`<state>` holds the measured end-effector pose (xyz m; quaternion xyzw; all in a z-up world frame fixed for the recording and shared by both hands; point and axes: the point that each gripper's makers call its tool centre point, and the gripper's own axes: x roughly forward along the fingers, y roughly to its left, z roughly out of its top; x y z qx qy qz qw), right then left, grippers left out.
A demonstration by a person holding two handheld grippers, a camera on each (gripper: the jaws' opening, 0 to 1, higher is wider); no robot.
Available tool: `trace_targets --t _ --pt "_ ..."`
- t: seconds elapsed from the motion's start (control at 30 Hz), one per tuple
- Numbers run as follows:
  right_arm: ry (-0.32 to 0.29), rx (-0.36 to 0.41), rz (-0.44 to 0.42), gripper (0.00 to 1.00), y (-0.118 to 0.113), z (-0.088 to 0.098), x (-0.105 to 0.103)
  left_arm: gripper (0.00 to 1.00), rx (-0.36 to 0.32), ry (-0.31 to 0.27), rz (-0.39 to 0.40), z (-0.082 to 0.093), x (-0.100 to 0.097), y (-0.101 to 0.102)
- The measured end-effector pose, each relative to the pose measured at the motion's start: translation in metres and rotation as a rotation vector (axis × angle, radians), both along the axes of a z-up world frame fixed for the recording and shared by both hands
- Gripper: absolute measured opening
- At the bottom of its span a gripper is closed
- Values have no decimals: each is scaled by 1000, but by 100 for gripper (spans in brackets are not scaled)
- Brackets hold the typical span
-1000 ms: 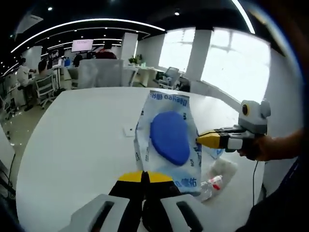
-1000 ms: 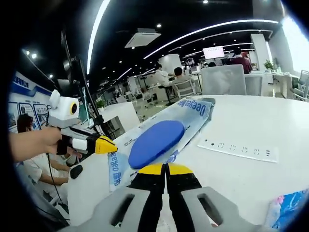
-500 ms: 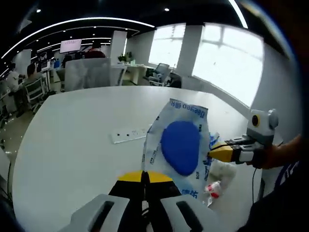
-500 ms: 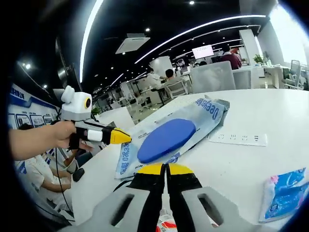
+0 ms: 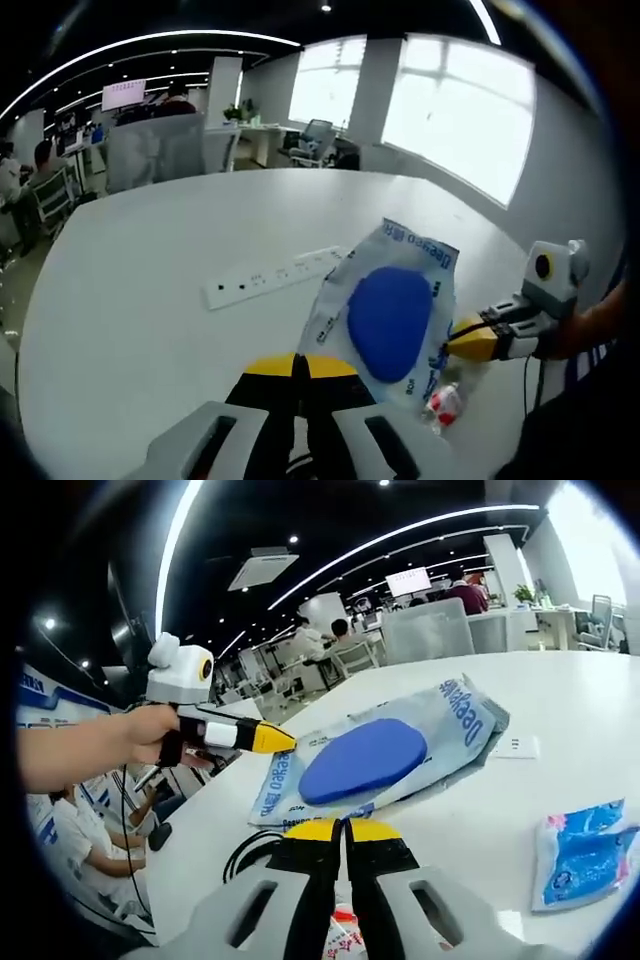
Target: Arrange the tabletop items into an orderly group along one side of the table until the central work area is clear of visible clutter.
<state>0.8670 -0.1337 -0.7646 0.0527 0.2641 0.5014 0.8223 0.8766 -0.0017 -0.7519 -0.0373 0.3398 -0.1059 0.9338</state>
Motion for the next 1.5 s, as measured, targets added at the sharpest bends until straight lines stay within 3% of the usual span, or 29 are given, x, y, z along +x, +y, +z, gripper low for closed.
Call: trace_targets --t 0.53,0.97,1.5 --pt "54 -77 -22 0 -21 -35 2 0 31 68 -120 -30 38 -24" --pt "93 -131 -31 0 -23 -63 0 0 51 125 -165 -53 51 -29" --pt "115 -197 -40 0 -33 -77 1 0 49 182 -179 -79 58 -41"
